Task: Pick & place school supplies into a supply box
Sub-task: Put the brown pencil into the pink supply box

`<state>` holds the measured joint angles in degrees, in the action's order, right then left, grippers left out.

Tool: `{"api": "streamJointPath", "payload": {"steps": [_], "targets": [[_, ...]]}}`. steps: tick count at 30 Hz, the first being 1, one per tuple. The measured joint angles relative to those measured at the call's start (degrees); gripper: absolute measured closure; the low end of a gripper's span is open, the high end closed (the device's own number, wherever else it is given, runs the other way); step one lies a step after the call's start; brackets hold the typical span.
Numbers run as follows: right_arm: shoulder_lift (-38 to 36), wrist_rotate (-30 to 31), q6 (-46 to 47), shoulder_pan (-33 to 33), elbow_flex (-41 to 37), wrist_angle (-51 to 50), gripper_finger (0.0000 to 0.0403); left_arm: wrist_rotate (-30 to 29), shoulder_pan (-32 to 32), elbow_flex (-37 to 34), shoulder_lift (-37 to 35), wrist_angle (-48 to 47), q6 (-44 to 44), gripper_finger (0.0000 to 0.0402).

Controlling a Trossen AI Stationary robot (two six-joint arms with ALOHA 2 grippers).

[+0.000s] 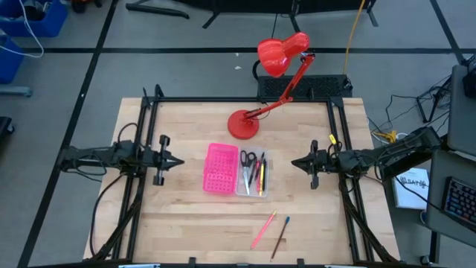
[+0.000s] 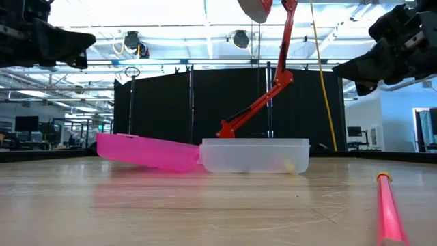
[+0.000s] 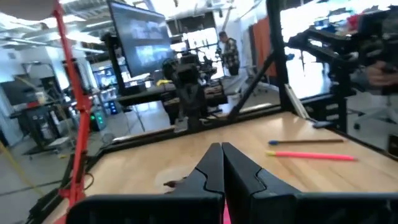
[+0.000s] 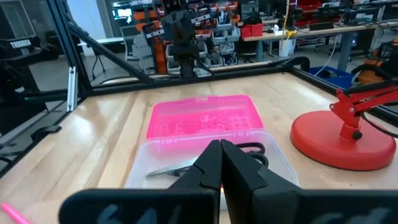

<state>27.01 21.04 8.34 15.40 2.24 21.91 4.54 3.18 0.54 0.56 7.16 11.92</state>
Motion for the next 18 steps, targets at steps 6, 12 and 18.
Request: {"api": "streamJointPath", "payload": {"steps": [6,12,18], "targets": [[0.2,0.1,-0.3,0.0,0.0,0.2,0.0403,1.6,0.0,0.0,0.5,1.5,-0.2,0.0398],[0.2,0.1,-1.4,0.0,0.0,1.2,0.0403,-1.0,0.0,0.0,0.5,1.3,-0.5,0.038],[0.2,0.1,-0.2,0.0,1.3,6.4,0.0403,-3.1,0.0,0.0,0.5,1.4,-0.3,0.0377]]}}
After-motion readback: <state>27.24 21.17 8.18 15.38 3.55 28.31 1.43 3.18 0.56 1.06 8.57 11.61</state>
